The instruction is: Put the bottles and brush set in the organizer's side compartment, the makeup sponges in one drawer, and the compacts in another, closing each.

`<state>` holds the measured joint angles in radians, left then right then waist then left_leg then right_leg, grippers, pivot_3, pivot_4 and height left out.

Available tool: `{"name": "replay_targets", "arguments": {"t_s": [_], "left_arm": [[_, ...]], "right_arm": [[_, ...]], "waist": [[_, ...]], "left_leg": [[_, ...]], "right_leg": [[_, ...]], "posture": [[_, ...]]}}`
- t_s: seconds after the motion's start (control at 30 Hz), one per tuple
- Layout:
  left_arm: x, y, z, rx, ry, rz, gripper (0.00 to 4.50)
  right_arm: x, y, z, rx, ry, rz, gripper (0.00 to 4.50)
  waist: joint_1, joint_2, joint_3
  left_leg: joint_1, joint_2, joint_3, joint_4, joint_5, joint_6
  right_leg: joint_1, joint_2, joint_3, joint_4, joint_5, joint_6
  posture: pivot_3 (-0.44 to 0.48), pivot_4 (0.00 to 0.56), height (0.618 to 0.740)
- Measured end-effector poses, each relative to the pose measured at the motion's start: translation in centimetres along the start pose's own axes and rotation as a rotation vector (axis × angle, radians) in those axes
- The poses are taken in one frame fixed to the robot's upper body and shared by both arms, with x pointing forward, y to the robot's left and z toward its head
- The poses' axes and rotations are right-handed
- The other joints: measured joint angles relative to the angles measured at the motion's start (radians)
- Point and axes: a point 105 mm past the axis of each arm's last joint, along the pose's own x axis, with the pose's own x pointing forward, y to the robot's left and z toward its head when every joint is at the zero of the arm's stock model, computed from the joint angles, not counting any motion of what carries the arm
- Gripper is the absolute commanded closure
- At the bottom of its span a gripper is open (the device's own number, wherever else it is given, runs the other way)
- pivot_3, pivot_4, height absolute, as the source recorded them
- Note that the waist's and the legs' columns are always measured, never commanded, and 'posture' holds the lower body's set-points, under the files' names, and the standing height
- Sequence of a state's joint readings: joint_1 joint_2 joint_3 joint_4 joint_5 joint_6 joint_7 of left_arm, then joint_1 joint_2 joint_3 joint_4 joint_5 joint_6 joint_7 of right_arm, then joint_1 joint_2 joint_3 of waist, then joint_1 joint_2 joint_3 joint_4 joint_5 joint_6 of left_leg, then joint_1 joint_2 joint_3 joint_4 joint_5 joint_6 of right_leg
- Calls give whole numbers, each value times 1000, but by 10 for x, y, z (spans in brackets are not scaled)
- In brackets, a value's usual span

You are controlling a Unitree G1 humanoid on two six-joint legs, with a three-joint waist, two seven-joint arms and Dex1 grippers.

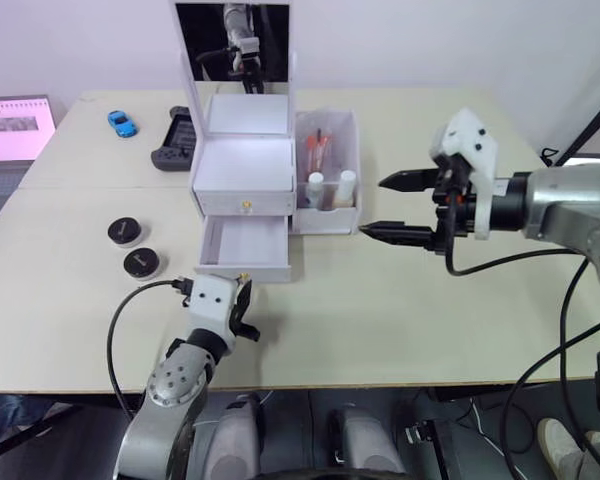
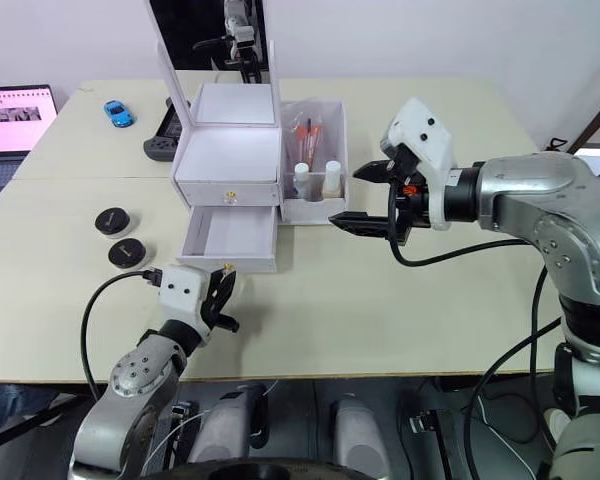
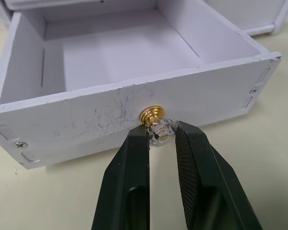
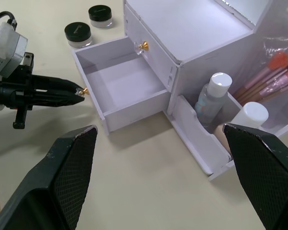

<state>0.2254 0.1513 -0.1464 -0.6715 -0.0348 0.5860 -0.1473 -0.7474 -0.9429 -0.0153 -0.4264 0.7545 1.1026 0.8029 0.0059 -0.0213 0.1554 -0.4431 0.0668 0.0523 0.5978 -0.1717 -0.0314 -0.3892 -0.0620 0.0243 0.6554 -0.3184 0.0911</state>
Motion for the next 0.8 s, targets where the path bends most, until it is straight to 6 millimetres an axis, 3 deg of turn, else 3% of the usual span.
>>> {"name": "replay_targets", "arguments": {"t_s": [0.23, 0.37, 0.53, 0.63, 0.7, 0.8], "left_arm": [[-5, -1, -2, -8, 19, -22, 115], [-19, 4, 8, -44, -11, -58, 48], [-46, 20, 10, -124, -9, -111, 48], [-57, 33, 22, -139, -64, -157, 48], [-59, 48, 33, -108, -102, -174, 48], [-54, 88, 38, -14, -64, -152, 48]], "right_arm": [[1, -2, 2, -8, -14, 10, 0], [3, 0, 4, -19, -27, 25, 0], [7, -4, 4, -24, -54, 30, 0], [14, -4, 2, -21, -68, 48, 0], [15, -4, 3, -28, -80, 52, 0], [14, -7, 4, -38, -92, 51, 0]], "waist": [[0, 0, 0], [-2, 0, 0], [-10, 0, 0], [-15, 0, 0], [-15, 0, 0], [-18, 0, 0]], "left_leg": [[0, 0, 0, 0, 0, 0], [0, 0, 0, 0, 0, 0], [0, 0, 0, 0, 0, 0], [0, 0, 0, 0, 0, 0], [0, 0, 0, 0, 0, 0], [1, 0, 0, 0, 0, 0]], "right_leg": [[0, 0, 0, 0, 0, 0], [0, 0, 0, -1, 0, 0], [0, 0, 0, -1, 0, 0], [0, -1, -1, -2, 0, 0], [0, 0, -1, -2, 0, 0], [0, 0, -2, -2, 0, -1]], "posture": [[0, 150, 740], [0, 150, 740], [0, 150, 740], [0, 150, 740], [0, 150, 740], [0, 150, 740]]}}
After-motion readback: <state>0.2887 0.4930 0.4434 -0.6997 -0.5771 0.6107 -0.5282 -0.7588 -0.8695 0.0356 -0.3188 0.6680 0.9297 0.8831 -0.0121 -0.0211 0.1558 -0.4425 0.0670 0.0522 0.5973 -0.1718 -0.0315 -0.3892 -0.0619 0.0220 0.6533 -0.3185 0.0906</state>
